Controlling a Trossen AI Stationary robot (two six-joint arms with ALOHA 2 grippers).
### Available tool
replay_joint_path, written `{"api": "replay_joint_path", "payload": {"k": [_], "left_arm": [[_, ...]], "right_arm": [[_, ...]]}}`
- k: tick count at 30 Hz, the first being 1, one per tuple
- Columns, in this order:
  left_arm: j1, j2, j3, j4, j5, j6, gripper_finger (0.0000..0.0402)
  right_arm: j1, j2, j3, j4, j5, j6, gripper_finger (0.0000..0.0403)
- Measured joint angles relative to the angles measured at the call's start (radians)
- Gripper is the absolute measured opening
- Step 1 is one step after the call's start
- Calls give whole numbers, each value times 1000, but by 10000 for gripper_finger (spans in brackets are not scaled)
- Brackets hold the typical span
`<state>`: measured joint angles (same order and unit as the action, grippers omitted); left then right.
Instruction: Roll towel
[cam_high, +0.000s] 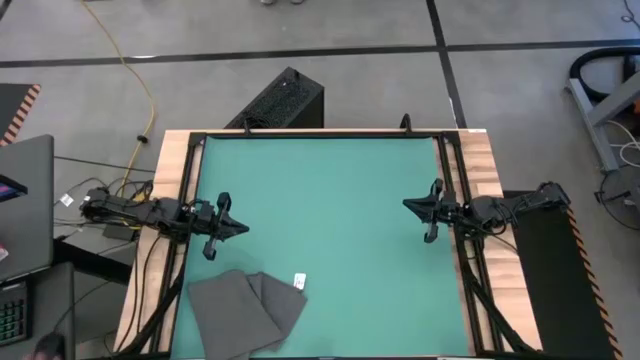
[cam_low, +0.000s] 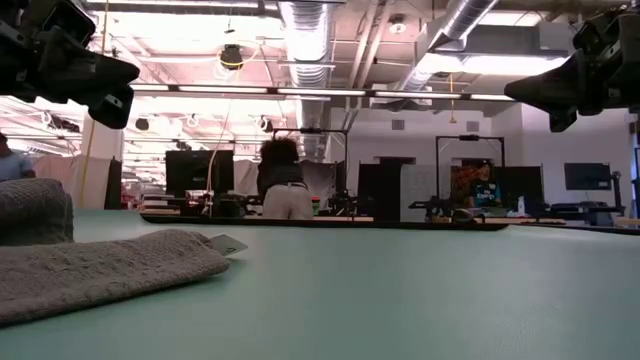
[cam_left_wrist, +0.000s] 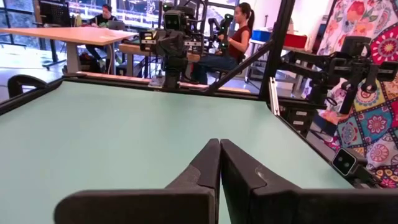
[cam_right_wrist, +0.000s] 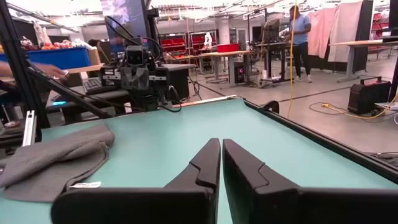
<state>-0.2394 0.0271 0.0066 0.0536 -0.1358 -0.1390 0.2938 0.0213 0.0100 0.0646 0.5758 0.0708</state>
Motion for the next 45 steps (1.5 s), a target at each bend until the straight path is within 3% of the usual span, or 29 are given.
{"api": "replay_joint_path", "payload": {"k": [8,29,33,37,41,45], "left_arm": [[0,83,0,-6,-2,0,0],[0,89,0,0,-3,-11,0],[0,89,0,65,6,-249,0],[0,89,0,287,1,-541,0],[-1,88,0,422,-152,-589,0],[0,88,7,451,-343,-589,0]], "right_arm": [[0,0,0,0,0,0,45],[0,0,0,0,0,0,45],[0,0,0,0,0,0,45],[0,0,0,0,0,0,45],[-14,0,-1,30,54,-30,45],[-36,-1,-1,230,55,155,45]]}}
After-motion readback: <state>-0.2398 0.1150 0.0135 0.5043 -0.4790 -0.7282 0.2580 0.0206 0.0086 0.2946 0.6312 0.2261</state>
